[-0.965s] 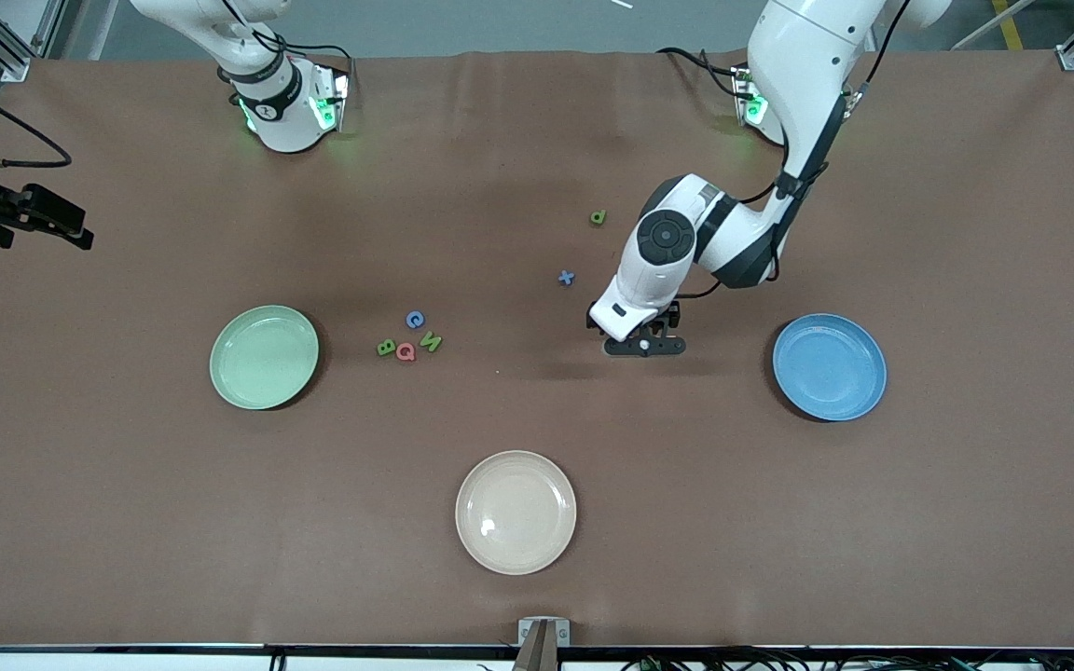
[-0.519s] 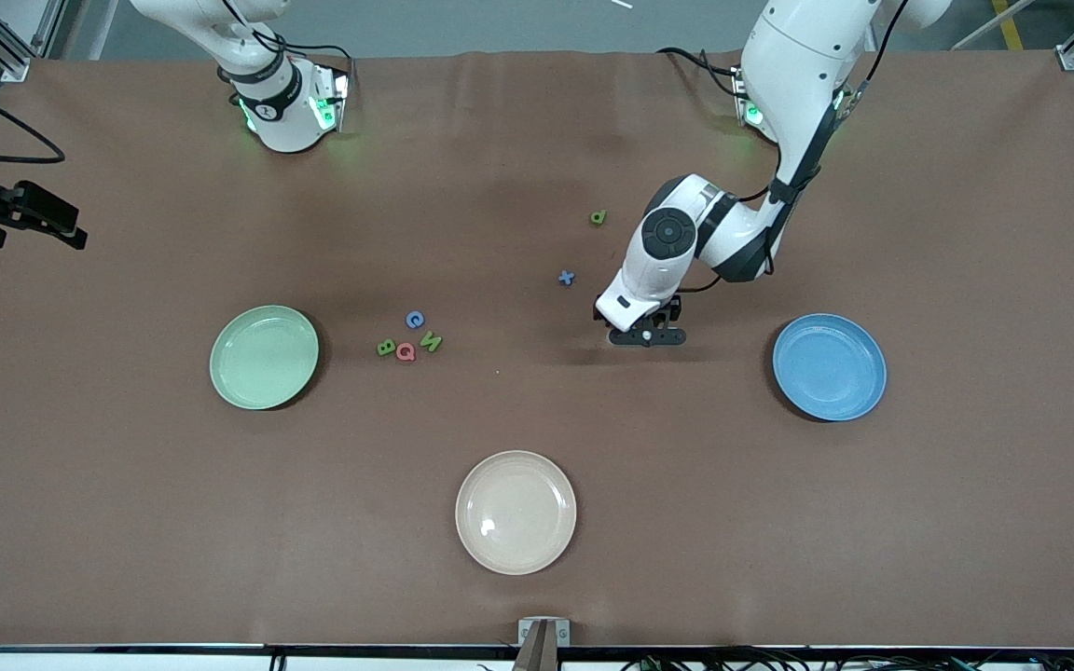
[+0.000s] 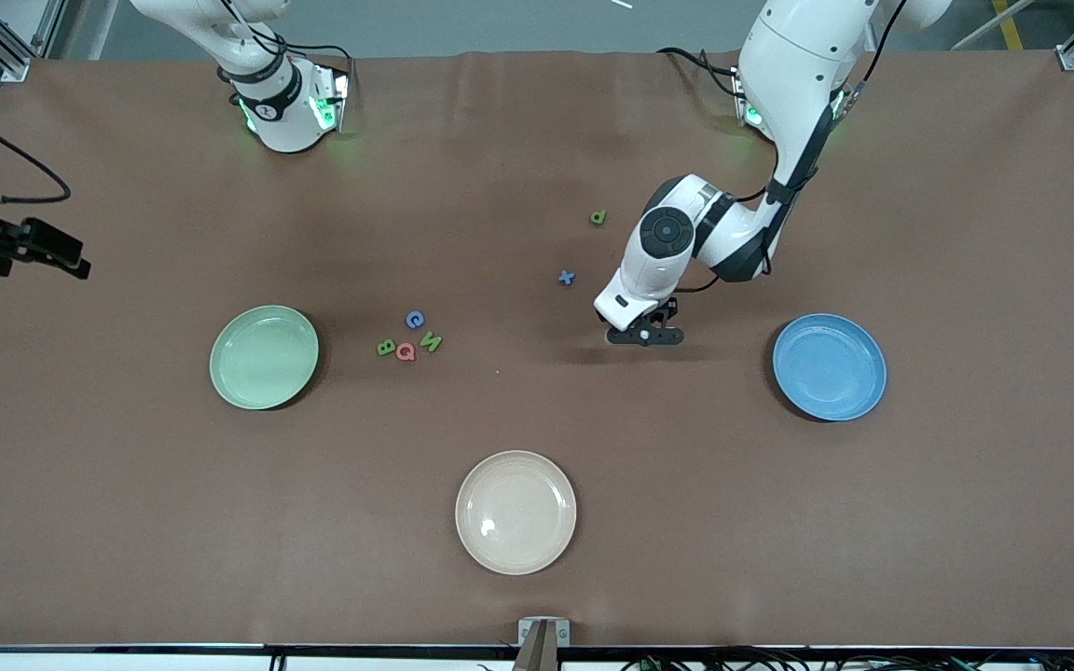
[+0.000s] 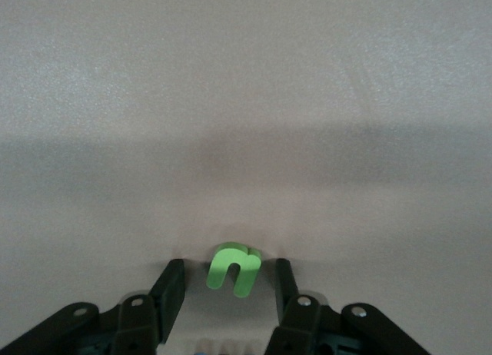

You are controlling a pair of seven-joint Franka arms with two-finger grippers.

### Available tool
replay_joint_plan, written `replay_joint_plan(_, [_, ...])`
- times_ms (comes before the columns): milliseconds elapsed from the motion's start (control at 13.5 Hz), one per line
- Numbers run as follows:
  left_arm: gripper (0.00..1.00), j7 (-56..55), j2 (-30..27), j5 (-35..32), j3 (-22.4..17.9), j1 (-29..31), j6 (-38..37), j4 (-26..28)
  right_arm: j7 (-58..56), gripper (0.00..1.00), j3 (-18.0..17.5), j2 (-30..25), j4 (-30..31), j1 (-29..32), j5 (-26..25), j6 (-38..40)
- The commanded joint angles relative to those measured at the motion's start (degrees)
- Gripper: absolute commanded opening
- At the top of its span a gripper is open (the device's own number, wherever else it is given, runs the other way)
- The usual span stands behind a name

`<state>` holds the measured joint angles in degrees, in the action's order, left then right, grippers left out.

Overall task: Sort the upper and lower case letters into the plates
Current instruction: 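Grasp the green n with the left gripper while the right gripper moves out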

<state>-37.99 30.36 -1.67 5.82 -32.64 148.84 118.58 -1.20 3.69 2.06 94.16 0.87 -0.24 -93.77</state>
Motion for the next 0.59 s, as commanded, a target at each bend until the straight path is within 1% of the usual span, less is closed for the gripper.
replay_joint_plan(0, [0.55,0.1,0.3,-1.0,-0.3,-0.4,1.0,-0.2,-0.7,1.0,-0.3,8.0,-1.3,1.4,0.0,-0.9])
replay_joint_plan(74, [0.54,0.1,0.4,-1.0,-0.1,-0.4,1.0,-0.2,-0.8,1.0,-0.3,9.3,-1.9,1.6,0.0,-1.0])
replay_joint_plan(148, [0.5,0.1,0.6,-1.1,-0.3,-0.4,1.0,-0.2,-0.6,1.0,-0.3,9.6,-1.8,1.5,0.8,-1.2])
replay_joint_plan(297, [0.42,0.1,0.6,-1.1,-0.3,-0.4,1.1,-0.5,1.7,1.0,-0.4,10.0,-1.3,0.3,1.0,-2.1])
replay_joint_plan(519, [0.23,0.1,0.6,-1.1,-0.3,-0.4,1.1,-0.4,20.2,1.0,-0.4,11.6,-0.1,-3.6,1.0,-5.8])
